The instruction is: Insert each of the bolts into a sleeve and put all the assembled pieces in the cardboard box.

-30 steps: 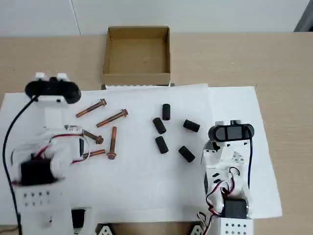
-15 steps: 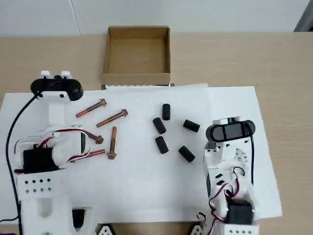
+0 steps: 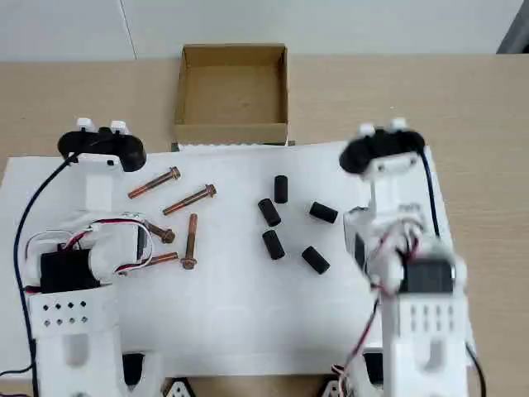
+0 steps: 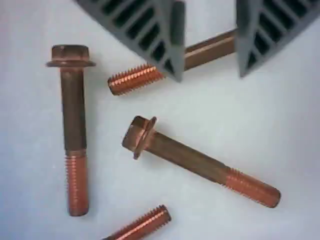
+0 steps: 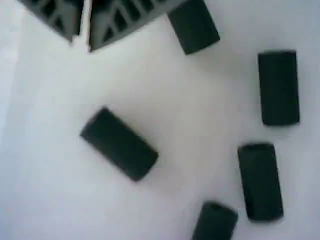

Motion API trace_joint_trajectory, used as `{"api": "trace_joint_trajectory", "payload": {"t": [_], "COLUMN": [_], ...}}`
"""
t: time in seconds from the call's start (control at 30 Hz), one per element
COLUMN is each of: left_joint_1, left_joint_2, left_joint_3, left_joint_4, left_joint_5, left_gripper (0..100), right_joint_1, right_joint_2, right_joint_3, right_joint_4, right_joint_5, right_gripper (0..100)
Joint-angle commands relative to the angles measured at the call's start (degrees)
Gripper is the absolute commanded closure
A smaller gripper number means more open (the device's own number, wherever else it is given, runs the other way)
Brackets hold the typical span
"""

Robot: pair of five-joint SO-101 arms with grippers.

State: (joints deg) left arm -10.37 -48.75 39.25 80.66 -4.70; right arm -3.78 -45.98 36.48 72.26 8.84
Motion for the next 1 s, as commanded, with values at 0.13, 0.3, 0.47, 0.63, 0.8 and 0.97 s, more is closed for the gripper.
{"api": "trace_joint_trajectory", "payload": {"t": [0.13, 0.3, 0.47, 0.63, 0.8, 0.97], "left_joint_1": [-2.6, -2.7, -2.5, -2.5, -2.5, -2.5], "left_joint_2": [0.2, 0.2, 0.2, 0.1, 0.1, 0.1], "left_joint_3": [3.8, 9.5, 11.3, 12.3, 13.8, 16.2], "left_joint_4": [-6.0, -11.2, -12.1, -12.2, -13.5, -14.9], "left_joint_5": [-1.1, -4.0, -3.8, -3.5, -3.9, -6.3], "left_gripper": [92, 92, 90, 87, 87, 87], "right_joint_1": [-0.5, -1.2, -4.8, -7.6, -9.2, -9.2], "right_joint_2": [23.6, 36.5, 47.3, 52.2, 56.9, 61.5], "right_joint_3": [-22.7, -33.7, -43.5, -47.5, -47.6, -47.6], "right_joint_4": [9.6, 13.7, 21.0, 21.6, 20.2, 16.2], "right_joint_5": [14.9, 20.5, 27.4, 31.5, 33.8, 33.8], "right_gripper": [99.1, 96.5, 85.4, 84.8, 84.8, 84.8]}}
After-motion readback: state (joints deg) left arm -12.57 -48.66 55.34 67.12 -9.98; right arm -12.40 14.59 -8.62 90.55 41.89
